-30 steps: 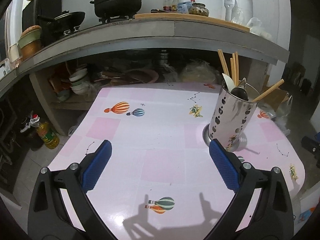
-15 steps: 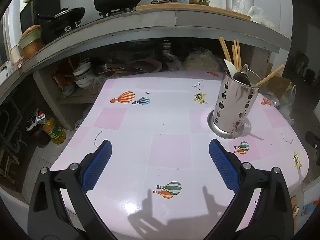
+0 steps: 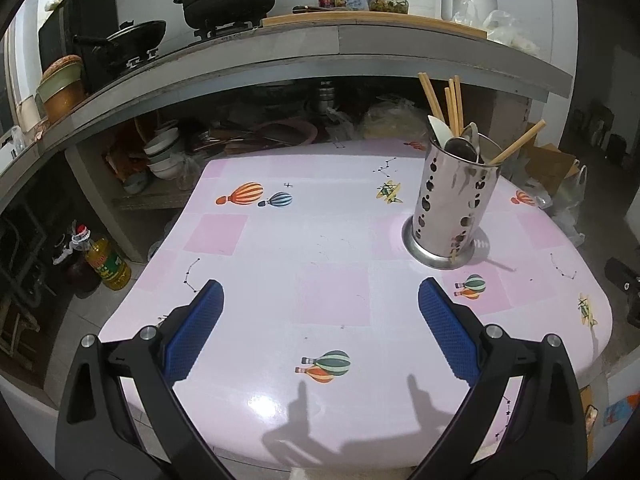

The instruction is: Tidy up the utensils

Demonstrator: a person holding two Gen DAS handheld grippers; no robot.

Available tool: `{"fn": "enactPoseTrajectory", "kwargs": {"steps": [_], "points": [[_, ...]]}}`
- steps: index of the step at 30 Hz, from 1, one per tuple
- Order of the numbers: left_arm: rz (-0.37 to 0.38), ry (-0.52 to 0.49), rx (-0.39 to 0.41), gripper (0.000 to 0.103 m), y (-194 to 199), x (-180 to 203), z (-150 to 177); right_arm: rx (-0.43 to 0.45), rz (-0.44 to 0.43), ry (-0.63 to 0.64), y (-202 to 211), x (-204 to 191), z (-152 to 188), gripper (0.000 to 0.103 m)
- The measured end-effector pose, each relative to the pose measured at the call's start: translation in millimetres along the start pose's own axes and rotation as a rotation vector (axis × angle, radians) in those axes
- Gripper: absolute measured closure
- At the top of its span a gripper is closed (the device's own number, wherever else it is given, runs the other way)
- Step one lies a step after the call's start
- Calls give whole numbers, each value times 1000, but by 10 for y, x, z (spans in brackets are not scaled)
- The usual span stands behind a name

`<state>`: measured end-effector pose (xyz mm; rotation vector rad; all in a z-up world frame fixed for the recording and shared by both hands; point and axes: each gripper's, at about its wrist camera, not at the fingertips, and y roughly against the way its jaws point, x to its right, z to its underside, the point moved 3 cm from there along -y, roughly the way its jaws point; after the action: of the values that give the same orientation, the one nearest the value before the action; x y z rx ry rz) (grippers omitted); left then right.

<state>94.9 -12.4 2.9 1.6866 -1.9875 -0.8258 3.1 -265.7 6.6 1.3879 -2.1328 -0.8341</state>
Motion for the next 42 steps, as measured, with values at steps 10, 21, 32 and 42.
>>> {"fn": "enactPoseTrajectory", "kwargs": {"steps": [10, 21, 32, 42], "points": [[11, 21, -28, 9, -54, 72, 21, -13, 0, 6, -23, 8, 15, 6], [14, 23, -48, 9, -103, 188, -22, -26, -17, 3, -84, 43, 44, 6], [21, 31, -46, 9, -92, 332, -98, -28, -27, 4, -110, 88, 25, 6], [24, 34, -14, 9, -15, 421, -172, -10, -29, -10, -50, 165, -1, 6]]}}
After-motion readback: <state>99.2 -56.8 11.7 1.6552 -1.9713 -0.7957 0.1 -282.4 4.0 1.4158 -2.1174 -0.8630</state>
